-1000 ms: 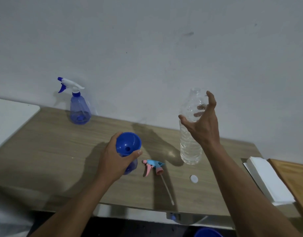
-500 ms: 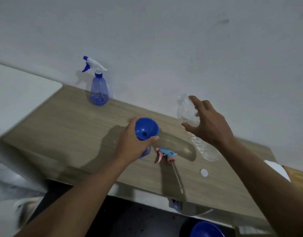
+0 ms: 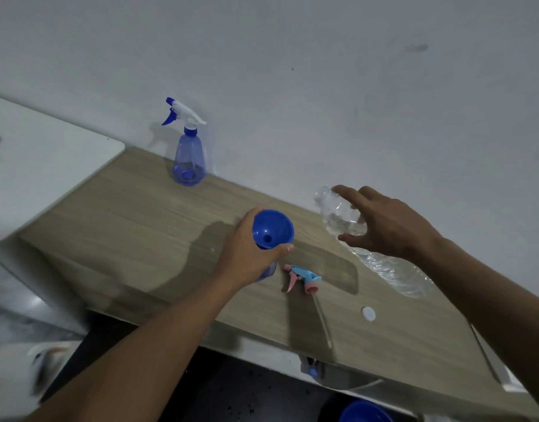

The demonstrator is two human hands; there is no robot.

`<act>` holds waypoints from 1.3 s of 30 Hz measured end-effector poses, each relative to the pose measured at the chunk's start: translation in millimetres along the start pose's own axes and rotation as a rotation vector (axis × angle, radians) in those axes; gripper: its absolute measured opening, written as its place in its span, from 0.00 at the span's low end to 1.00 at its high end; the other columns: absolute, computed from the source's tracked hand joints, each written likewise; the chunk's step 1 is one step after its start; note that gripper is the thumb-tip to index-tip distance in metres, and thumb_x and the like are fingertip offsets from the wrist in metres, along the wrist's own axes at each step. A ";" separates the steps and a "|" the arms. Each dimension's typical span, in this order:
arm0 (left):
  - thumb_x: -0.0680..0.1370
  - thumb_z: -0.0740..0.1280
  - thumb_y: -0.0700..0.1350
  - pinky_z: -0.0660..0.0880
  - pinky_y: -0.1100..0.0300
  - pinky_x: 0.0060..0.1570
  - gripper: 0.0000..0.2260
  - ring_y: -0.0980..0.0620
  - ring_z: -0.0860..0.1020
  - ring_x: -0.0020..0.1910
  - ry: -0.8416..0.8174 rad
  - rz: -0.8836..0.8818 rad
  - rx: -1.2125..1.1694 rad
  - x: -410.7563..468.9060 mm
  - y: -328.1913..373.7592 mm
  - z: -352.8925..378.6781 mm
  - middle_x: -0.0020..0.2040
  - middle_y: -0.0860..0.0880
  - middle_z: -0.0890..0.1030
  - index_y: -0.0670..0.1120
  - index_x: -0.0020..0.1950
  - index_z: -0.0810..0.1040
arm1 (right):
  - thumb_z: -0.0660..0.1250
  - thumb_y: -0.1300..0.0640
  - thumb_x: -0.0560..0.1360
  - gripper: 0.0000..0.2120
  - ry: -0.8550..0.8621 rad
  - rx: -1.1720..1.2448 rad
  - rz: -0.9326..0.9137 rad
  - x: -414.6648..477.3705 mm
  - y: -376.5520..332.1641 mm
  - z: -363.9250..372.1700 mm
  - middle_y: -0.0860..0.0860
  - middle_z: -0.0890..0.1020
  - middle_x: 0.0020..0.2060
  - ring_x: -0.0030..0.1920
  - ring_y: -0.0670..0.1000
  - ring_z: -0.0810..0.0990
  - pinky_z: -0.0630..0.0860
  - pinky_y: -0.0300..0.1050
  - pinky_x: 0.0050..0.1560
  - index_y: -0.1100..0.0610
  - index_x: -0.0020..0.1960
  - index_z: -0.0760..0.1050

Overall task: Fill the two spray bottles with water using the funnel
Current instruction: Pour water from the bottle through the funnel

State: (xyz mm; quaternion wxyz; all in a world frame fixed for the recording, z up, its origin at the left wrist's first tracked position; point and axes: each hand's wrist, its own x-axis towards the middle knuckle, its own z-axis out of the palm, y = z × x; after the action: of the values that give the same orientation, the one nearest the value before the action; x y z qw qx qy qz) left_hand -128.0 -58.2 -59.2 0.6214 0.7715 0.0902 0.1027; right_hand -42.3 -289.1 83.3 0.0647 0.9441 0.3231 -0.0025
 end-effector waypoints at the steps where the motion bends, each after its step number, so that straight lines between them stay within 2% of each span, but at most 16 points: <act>1: 0.65 0.81 0.58 0.70 0.68 0.52 0.37 0.62 0.74 0.57 -0.004 -0.003 0.001 -0.1 1.3 -0.3 0.59 0.64 0.73 0.60 0.70 0.67 | 0.72 0.38 0.72 0.42 -0.009 -0.008 -0.008 0.7 -0.5 -0.4 0.50 0.75 0.60 0.47 0.56 0.83 0.81 0.53 0.48 0.35 0.75 0.48; 4: 0.65 0.81 0.58 0.68 0.70 0.50 0.36 0.65 0.74 0.55 -0.006 0.004 0.009 -1.4 3.9 -1.9 0.57 0.66 0.72 0.62 0.68 0.67 | 0.72 0.38 0.72 0.41 -0.027 -0.023 -0.025 2.3 -0.9 -0.8 0.50 0.76 0.58 0.45 0.56 0.82 0.81 0.53 0.48 0.34 0.74 0.48; 8: 0.65 0.81 0.57 0.69 0.69 0.50 0.34 0.62 0.74 0.55 -0.006 0.012 0.008 -2.2 5.5 -3.2 0.57 0.66 0.72 0.65 0.65 0.66 | 0.71 0.37 0.73 0.41 -0.055 -0.053 -0.052 5.4 -5.0 1.8 0.50 0.76 0.58 0.45 0.55 0.83 0.81 0.53 0.48 0.35 0.75 0.47; 12: 0.66 0.81 0.56 0.68 0.72 0.48 0.33 0.69 0.72 0.54 -0.010 0.024 0.005 -3.0 7.5 -3.7 0.55 0.68 0.72 0.64 0.64 0.67 | 0.70 0.36 0.74 0.41 -0.080 -0.106 -0.078 8.2 -7.9 2.8 0.49 0.75 0.58 0.45 0.53 0.81 0.80 0.49 0.47 0.36 0.76 0.45; 17: 0.64 0.81 0.58 0.72 0.68 0.51 0.34 0.63 0.75 0.57 0.004 0.022 0.006 -2.0 5.1 -2.8 0.59 0.63 0.76 0.62 0.66 0.69 | 0.68 0.36 0.75 0.41 -0.117 -0.179 -0.120 10.8 -12.0 1.2 0.48 0.75 0.57 0.42 0.51 0.79 0.74 0.41 0.42 0.38 0.78 0.46; 22: 0.65 0.81 0.56 0.70 0.74 0.47 0.31 0.70 0.75 0.54 0.006 0.044 0.010 -3.1 7.9 -4.4 0.55 0.65 0.77 0.65 0.61 0.69 | 0.68 0.36 0.75 0.42 -0.130 -0.204 -0.147 12.6 -13.0 -0.1 0.48 0.75 0.57 0.41 0.51 0.79 0.76 0.42 0.43 0.38 0.78 0.45; 26: 0.65 0.81 0.56 0.69 0.74 0.47 0.32 0.69 0.74 0.55 0.005 0.046 0.022 -3.3 8.8 -4.1 0.56 0.65 0.77 0.64 0.62 0.68 | 0.69 0.36 0.75 0.42 -0.136 -0.218 -0.167 11.7 -14.6 -1.4 0.48 0.75 0.57 0.42 0.51 0.80 0.76 0.43 0.44 0.37 0.78 0.45; 30: 0.65 0.81 0.55 0.70 0.78 0.45 0.27 0.72 0.74 0.54 0.015 0.068 0.044 -3.5 9.9 -5.6 0.53 0.68 0.77 0.70 0.55 0.68 | 0.68 0.36 0.75 0.42 -0.135 -0.243 -0.177 12.1 -14.3 -1.5 0.48 0.75 0.56 0.42 0.52 0.80 0.76 0.44 0.43 0.37 0.78 0.44; 36: 0.65 0.81 0.57 0.71 0.72 0.49 0.27 0.67 0.76 0.55 0.016 0.074 0.043 -3.5 10.3 -5.6 0.54 0.66 0.78 0.72 0.54 0.67 | 0.69 0.37 0.75 0.42 -0.150 -0.274 -0.195 14.9 -18.9 -2.7 0.49 0.75 0.56 0.44 0.54 0.80 0.77 0.45 0.44 0.38 0.78 0.44; 39: 0.65 0.81 0.55 0.71 0.76 0.47 0.27 0.70 0.75 0.53 0.013 0.076 0.042 -4.6 12.5 -6.9 0.52 0.69 0.77 0.71 0.53 0.67 | 0.69 0.38 0.75 0.41 -0.165 -0.295 -0.204 15.9 -21.5 -3.5 0.49 0.75 0.57 0.44 0.54 0.80 0.78 0.46 0.45 0.38 0.78 0.45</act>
State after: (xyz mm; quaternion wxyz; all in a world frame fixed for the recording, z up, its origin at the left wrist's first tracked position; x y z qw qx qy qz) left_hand -134.1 -55.6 -45.7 0.6001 0.7866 0.0671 0.1292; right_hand -43.0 -262.1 83.5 0.2280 0.8835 0.4073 -0.0393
